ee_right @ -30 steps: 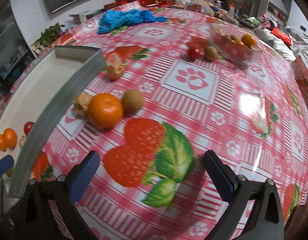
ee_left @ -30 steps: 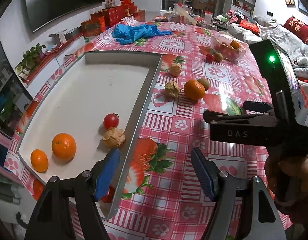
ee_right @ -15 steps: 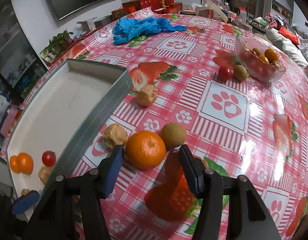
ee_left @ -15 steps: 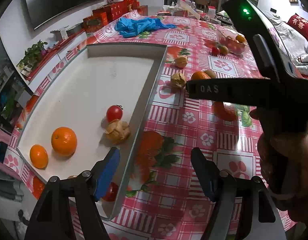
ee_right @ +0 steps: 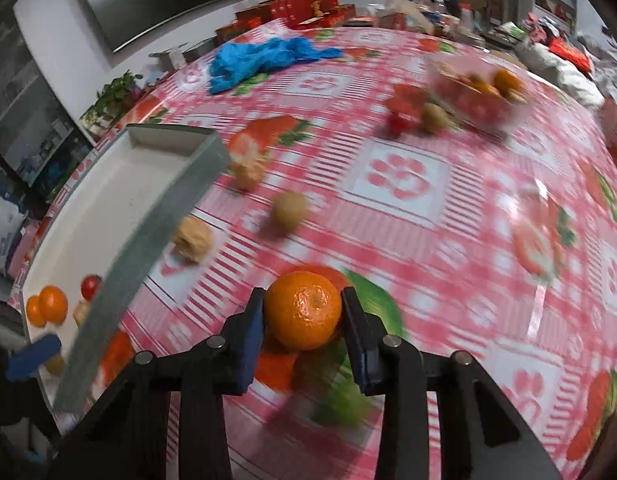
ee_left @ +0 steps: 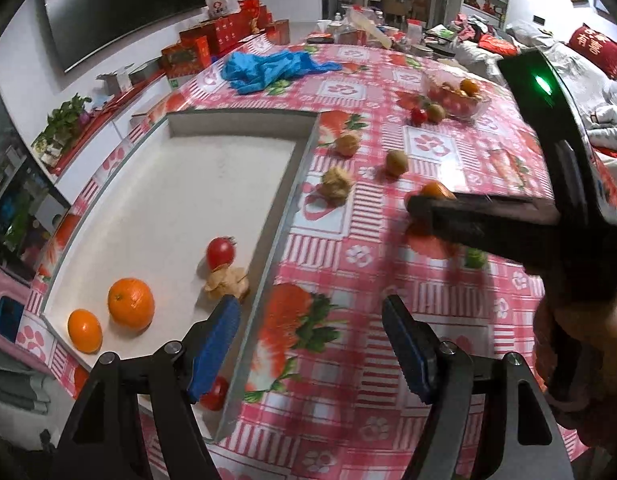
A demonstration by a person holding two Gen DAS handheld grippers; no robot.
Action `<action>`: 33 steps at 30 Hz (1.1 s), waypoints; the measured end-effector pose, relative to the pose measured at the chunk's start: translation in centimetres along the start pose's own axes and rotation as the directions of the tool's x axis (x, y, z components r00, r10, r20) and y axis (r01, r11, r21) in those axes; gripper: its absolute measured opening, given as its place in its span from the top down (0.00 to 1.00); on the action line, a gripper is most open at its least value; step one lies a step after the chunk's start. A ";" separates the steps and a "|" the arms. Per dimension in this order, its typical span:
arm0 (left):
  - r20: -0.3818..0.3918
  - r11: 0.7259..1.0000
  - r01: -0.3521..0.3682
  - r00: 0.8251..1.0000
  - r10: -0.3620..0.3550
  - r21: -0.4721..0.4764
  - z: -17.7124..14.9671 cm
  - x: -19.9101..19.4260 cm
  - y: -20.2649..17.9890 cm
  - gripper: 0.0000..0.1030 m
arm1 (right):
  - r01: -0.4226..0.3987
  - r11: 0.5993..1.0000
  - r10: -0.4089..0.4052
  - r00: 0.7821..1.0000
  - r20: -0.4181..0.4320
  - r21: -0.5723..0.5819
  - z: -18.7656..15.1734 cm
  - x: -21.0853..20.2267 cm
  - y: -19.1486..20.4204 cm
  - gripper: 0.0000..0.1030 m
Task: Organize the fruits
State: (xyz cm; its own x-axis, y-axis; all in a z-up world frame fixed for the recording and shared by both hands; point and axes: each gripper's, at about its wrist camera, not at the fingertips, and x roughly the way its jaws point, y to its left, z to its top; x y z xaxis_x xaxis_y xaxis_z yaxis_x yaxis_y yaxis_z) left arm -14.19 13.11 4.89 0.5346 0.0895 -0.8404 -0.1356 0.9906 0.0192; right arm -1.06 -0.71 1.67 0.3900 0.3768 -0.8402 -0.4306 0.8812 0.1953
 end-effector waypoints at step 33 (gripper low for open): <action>-0.070 0.996 -0.020 0.997 0.013 -0.091 6.6 8.8 -3.7 0.28 | 0.208 0.978 -0.208 0.975 0.078 0.006 -6.5 -3.5 -6.0 0.00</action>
State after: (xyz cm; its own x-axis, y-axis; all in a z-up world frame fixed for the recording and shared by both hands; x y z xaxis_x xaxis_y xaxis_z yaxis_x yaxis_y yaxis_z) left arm -3.49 10.93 0.99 0.4732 0.0954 -0.8758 -0.2217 0.9750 -0.0136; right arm -5.14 -9.15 0.10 0.5336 0.2068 -0.8201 -0.3349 0.9420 0.0196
